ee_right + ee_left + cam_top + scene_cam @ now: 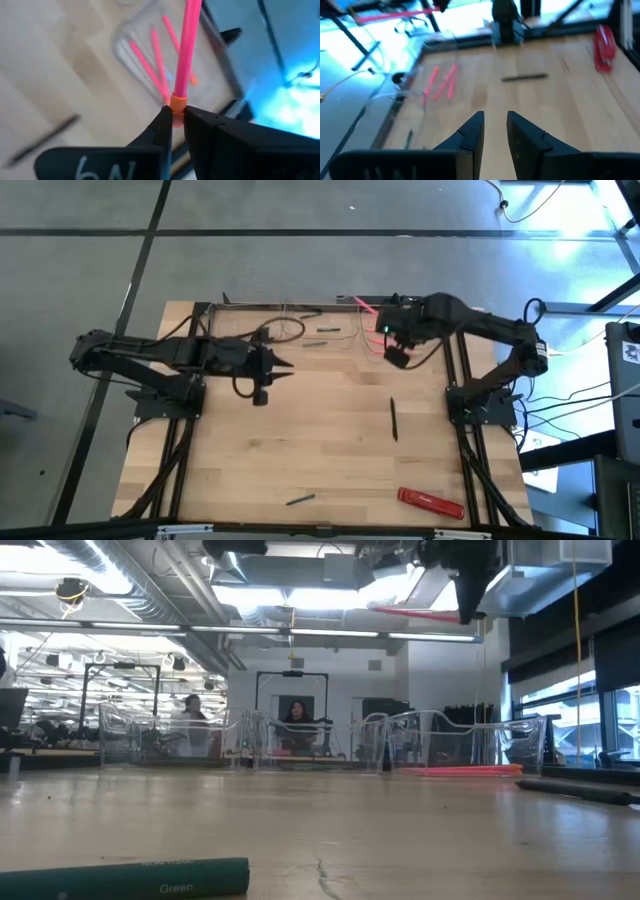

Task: Sort crayons/erasers/pens/pencils in bins
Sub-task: Put the pink pencil into the right transparent bin

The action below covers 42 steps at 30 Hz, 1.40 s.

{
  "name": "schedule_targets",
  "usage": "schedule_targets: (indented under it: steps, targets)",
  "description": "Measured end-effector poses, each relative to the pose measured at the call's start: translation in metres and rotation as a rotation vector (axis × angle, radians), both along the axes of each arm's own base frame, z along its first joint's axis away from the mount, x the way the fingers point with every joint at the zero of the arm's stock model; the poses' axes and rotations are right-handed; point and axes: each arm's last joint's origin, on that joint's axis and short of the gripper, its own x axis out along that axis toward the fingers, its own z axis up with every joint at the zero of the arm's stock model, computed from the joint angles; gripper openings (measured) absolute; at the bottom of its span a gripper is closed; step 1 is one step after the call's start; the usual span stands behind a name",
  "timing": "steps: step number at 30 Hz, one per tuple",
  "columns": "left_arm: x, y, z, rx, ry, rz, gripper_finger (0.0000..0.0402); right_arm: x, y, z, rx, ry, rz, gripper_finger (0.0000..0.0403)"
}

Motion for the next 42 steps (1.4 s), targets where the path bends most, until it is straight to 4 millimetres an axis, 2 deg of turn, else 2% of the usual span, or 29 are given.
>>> schedule_targets:
  steps: [8, 18, 20, 27, 33, 37, 42]
  targets:
    - [0.006, 0.017, 0.015, -0.034, -0.175, 0.085, 0.0076, -0.011, -0.048, -0.005, 0.008, 0.179, 0.182, 0.0041]
    - [0.006, 0.021, 0.016, -0.060, -0.194, 0.111, 0.0076, -0.035, -0.086, -0.007, 0.138, 0.159, 0.155, 0.0041]
    - [0.006, 0.021, 0.016, -0.067, -0.196, 0.113, 0.0076, -0.036, -0.090, -0.015, 0.154, 0.175, 0.156, 0.0041]
    - [0.006, 0.021, 0.016, -0.076, -0.198, 0.117, 0.0076, -0.043, -0.093, -0.067, 0.230, 0.270, 0.185, 0.0041]
    - [0.006, 0.021, 0.016, -0.074, -0.198, 0.117, 0.0076, -0.047, -0.093, -0.103, 0.261, 0.315, 0.206, 0.0041]
    - [0.006, 0.023, 0.016, -0.072, -0.198, 0.130, 0.0076, -0.049, -0.095, -0.121, 0.260, 0.320, 0.233, 0.0041]
    - [0.006, 0.026, 0.016, -0.071, -0.198, 0.143, 0.0076, -0.051, -0.099, -0.132, 0.248, 0.304, 0.220, 0.0041]
